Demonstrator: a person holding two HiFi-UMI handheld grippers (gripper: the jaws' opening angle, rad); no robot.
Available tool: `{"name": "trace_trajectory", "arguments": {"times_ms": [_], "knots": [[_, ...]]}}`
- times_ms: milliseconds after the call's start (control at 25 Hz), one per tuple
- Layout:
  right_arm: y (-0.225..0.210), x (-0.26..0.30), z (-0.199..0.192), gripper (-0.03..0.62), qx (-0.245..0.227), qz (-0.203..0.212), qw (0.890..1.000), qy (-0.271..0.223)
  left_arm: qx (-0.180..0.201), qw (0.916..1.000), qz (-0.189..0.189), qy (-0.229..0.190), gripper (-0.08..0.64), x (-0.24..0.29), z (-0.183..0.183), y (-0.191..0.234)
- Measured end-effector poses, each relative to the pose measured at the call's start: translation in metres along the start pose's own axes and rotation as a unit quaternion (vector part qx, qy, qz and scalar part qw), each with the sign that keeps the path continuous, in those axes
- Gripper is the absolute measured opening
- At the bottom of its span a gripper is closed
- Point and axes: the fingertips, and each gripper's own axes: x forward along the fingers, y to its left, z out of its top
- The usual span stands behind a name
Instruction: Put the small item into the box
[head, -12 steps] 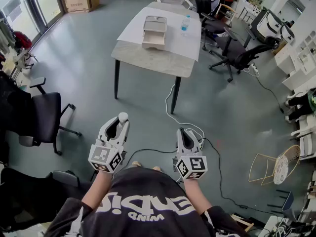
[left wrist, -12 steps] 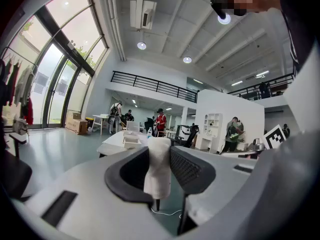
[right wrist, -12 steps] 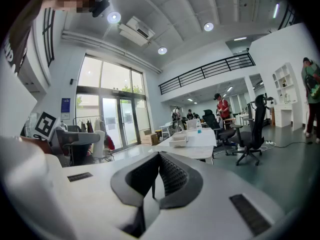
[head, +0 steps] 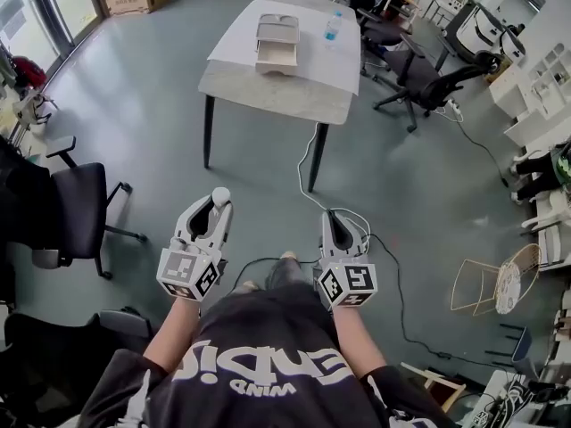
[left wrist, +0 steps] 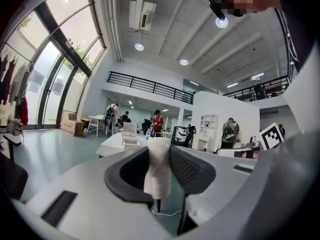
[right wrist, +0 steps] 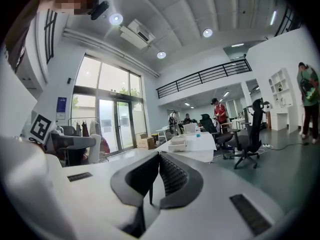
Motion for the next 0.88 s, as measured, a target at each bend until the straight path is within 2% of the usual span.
{"name": "trace_trajectory", "arguments": {"times_ms": [200,520,880], "knots": [[-0.008,0.013,0.002,0.023,0.008,-0.017,1.000,-0.006,0.003,1.0000,-0.006,-0.007,0.135,0.011,0.003,0.010],[-0.020,0.056,0.004,0.025,0.014,-0.014,1.000,-0.015,0.003,0.9998,-0.013,-0.012,0.135,0.043,0.007,0.030],[-0.056,0.130,0.019,0.023,0.017,0.003,1.000,-0.017,-0.001,1.0000,-0.007,-0.004,0.135,0.114,0.013,0.054]]}}
